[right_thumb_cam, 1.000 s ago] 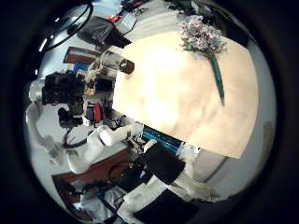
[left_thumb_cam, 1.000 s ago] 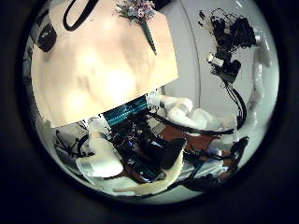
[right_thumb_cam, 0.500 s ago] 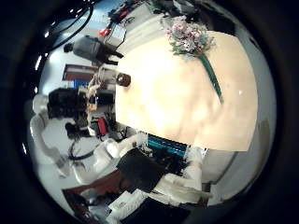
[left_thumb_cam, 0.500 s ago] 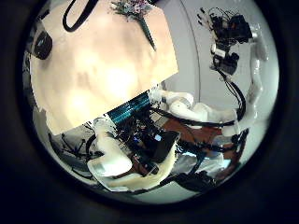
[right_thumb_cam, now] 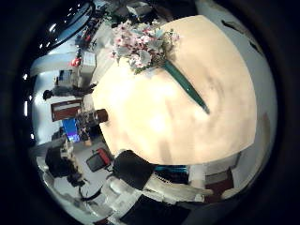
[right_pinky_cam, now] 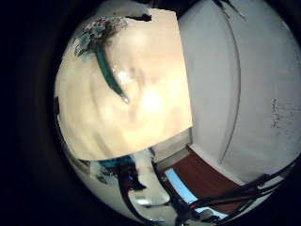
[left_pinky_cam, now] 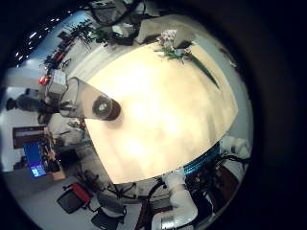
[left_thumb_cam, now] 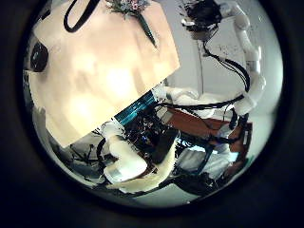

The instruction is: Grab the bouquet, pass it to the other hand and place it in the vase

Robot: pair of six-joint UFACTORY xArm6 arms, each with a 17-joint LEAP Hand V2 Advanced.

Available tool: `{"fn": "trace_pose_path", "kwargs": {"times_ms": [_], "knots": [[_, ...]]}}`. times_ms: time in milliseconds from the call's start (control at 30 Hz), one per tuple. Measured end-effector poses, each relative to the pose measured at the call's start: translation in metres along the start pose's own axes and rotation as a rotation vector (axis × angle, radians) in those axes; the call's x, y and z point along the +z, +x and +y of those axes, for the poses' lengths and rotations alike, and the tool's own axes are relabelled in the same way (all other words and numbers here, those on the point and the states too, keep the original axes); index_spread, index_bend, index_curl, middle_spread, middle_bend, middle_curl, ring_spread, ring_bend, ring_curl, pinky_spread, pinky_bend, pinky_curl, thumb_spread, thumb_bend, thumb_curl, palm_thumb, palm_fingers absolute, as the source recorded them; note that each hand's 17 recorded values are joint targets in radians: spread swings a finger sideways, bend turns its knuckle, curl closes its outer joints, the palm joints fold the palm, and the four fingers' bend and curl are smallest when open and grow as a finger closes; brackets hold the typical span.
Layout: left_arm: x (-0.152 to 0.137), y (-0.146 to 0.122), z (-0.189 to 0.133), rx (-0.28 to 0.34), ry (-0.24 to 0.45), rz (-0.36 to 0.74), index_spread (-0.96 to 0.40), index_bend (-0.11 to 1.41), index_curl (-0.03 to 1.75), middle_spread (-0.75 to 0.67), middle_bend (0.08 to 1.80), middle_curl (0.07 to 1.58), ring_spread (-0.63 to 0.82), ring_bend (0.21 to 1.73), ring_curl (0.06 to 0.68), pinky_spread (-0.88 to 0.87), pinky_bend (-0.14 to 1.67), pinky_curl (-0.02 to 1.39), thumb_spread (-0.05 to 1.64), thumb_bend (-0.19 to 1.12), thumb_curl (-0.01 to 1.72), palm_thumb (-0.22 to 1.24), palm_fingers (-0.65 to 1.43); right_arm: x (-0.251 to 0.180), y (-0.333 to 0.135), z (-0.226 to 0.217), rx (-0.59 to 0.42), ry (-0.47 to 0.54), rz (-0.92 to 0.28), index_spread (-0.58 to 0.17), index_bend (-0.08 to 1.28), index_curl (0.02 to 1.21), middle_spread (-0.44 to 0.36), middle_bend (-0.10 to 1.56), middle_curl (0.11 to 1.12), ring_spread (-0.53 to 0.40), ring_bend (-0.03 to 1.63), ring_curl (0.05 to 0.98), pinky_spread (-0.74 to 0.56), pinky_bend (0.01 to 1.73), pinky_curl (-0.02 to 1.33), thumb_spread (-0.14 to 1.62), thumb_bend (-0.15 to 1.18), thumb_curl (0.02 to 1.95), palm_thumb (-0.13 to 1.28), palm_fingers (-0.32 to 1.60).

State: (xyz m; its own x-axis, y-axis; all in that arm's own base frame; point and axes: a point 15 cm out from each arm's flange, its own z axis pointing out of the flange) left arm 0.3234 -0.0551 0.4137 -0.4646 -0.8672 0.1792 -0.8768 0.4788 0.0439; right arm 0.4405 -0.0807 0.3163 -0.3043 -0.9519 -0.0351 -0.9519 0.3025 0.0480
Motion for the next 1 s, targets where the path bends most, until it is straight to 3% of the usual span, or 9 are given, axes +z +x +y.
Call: {"fn": "trace_pose_path", "kwargs": {"times_ms": [167, 300, 500, 1000], "knots": [[0.005, -0.004, -0.002, 0.0, -0.003, 0.005, -0.05, 0.17, 0.32, 0.27, 0.19, 0.34, 0.5, 0.52, 0.221, 0.6, 0.45, 0.17, 1.03, -0.02, 0.28, 0.07, 0.1, 0.054, 0.003, -0.002, 0.018, -0.018, -0.003, -0.105, 0.19, 0.28, 0.136, 0.4, 0.4, 0.002, 0.88, 0.334, 0.18, 0.66, 0.27, 1.02, -0.02, 0.3, 0.14, 0.5], [0.016, -0.007, -0.006, -0.006, -0.019, 0.014, -0.05, 0.17, 0.32, 0.28, 0.19, 0.34, 0.5, 0.52, 0.219, 0.6, 0.45, 0.17, 1.03, -0.02, 0.28, 0.07, 0.09, 0.097, 0.007, 0.0, 0.032, -0.091, 0.003, -0.109, 0.19, 0.3, 0.125, 0.43, 0.4, -0.007, 0.88, 0.329, 0.18, 0.65, 0.25, 1.04, -0.02, 0.31, 0.17, 0.48], [0.019, -0.007, -0.009, -0.008, -0.02, 0.017, -0.05, 0.17, 0.33, 0.28, 0.19, 0.34, 0.5, 0.52, 0.216, 0.62, 0.45, 0.16, 1.04, -0.02, 0.28, 0.08, 0.08, 0.135, 0.008, 0.002, 0.044, -0.165, 0.014, -0.111, 0.19, 0.32, 0.122, 0.44, 0.41, -0.003, 0.86, 0.315, 0.19, 0.63, 0.22, 1.06, -0.02, 0.32, 0.24, 0.44], [0.023, -0.006, -0.011, -0.017, -0.022, 0.027, -0.04, 0.18, 0.35, 0.31, 0.19, 0.33, 0.53, 0.48, 0.204, 0.64, 0.41, 0.15, 1.04, -0.02, 0.28, 0.07, 0.06, 0.177, 0.005, -0.012, 0.044, -0.193, 0.021, -0.133, 0.22, 0.37, 0.094, 0.46, 0.41, 0.016, 0.83, 0.286, 0.22, 0.62, 0.16, 1.08, -0.02, 0.33, 0.29, 0.47]]}}
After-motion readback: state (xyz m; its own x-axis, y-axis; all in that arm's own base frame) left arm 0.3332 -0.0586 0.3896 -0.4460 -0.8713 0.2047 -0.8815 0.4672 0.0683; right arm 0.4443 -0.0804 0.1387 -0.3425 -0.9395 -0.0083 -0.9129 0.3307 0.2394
